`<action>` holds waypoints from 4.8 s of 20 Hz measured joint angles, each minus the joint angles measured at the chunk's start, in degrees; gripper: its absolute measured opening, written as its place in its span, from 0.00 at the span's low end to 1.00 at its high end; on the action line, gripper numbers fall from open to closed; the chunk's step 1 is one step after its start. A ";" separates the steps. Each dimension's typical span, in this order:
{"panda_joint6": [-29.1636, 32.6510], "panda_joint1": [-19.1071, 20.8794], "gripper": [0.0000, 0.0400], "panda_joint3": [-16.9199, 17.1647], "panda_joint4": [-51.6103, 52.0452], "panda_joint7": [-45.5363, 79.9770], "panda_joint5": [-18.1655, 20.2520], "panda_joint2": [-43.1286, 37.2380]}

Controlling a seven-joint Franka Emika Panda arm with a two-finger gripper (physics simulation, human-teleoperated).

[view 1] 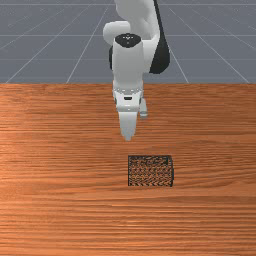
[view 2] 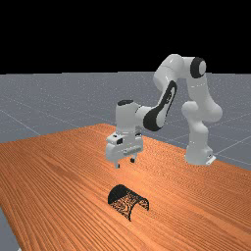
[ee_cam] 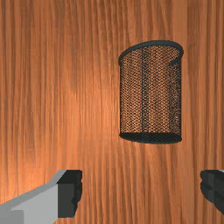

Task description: Rotate the holder till the hole upward

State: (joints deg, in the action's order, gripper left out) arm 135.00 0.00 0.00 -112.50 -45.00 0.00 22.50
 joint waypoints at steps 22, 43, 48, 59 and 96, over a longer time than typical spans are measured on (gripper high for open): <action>-5.04 -16.61 1.00 -3.18 12.57 27.66 -2.40 7.64; -4.49 -21.59 1.00 -0.85 21.41 30.91 -6.68 22.34; -16.77 -30.41 1.00 1.33 39.07 39.32 -10.37 32.47; -41.91 -37.10 1.00 5.55 73.78 41.88 -14.06 50.62; -20.76 -6.68 0.11 5.56 10.22 -0.96 5.23 6.46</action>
State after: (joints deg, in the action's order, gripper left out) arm 114.24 -6.68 5.56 -102.28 -45.96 5.23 28.96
